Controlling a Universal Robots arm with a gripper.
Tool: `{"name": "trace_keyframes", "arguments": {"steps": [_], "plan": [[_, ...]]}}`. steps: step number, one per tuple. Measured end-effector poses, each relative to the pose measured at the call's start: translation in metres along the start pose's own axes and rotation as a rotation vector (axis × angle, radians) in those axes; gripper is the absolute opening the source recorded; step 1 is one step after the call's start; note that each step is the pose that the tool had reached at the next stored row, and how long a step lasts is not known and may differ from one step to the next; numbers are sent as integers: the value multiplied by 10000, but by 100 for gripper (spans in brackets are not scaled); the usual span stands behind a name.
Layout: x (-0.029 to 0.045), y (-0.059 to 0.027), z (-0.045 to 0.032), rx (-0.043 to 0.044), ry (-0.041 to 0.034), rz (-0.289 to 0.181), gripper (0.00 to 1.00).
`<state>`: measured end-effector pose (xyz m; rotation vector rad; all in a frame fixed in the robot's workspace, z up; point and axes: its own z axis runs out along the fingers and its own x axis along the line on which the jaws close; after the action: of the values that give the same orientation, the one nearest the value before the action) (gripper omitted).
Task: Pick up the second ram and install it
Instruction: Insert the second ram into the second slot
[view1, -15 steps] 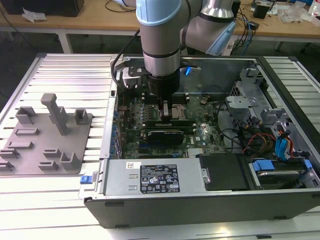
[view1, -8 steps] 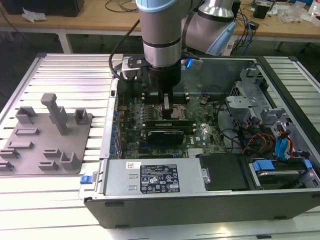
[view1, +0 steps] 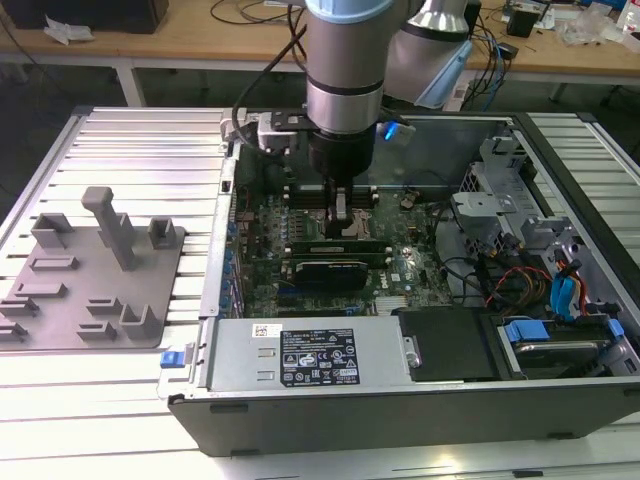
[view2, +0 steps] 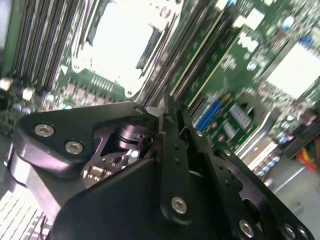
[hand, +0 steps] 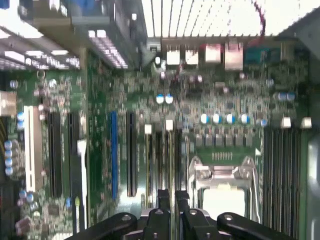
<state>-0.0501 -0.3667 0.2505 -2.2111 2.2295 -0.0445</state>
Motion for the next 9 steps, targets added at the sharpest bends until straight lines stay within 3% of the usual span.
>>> {"name": "trace_keyframes", "arguments": {"steps": [2, 9], "plan": [[0, -90, 2, -53, 0, -2, 17], [0, -91, 2, -56, -39, 0, 17]]}}
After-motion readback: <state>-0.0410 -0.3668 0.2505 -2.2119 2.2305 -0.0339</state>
